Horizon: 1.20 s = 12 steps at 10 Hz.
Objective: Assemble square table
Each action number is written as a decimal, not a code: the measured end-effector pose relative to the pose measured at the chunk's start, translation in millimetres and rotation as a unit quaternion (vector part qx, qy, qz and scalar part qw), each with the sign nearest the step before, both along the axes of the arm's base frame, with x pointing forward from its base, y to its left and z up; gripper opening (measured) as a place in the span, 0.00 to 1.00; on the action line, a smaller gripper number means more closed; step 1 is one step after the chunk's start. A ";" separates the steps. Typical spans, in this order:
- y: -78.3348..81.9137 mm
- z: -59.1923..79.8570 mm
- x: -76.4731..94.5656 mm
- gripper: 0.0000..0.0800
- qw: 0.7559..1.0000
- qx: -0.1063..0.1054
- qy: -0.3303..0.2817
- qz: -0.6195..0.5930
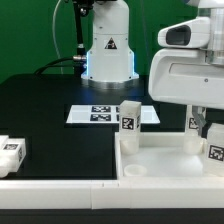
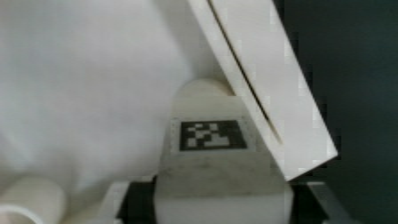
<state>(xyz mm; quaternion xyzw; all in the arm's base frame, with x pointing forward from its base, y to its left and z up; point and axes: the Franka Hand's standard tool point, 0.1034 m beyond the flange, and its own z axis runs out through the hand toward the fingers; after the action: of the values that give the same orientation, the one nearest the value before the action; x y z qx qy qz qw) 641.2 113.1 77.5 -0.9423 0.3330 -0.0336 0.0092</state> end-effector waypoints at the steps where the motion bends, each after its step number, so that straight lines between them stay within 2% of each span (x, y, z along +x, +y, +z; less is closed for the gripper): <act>1: -0.1 -0.2 -0.3 0.36 0.998 0.003 0.000 -0.059; 3: -0.7 -0.9 -0.2 0.36 0.980 0.015 -0.001 -0.201; 6: -1.5 -1.0 0.0 0.36 0.912 0.039 0.006 -0.408; 7: -2.2 -1.0 0.1 0.36 0.896 0.044 0.008 -0.442; 8: -2.0 -1.0 0.1 0.36 0.890 0.045 0.008 -0.453; 10: -2.0 -1.0 0.0 0.36 0.908 0.041 0.007 -0.416; 11: -0.2 -0.1 1.0 0.58 0.940 0.035 0.002 -0.339; 12: 5.1 1.6 3.7 0.73 0.963 0.034 -0.011 -0.267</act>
Offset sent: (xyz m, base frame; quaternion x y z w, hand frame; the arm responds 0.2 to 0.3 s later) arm 0.0019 0.0038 -0.0083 0.0455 -0.0088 0.4162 0.9081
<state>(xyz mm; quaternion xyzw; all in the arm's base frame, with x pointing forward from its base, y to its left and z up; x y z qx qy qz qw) 644.8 118.2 79.1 -0.8181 0.5730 -0.0340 0.0359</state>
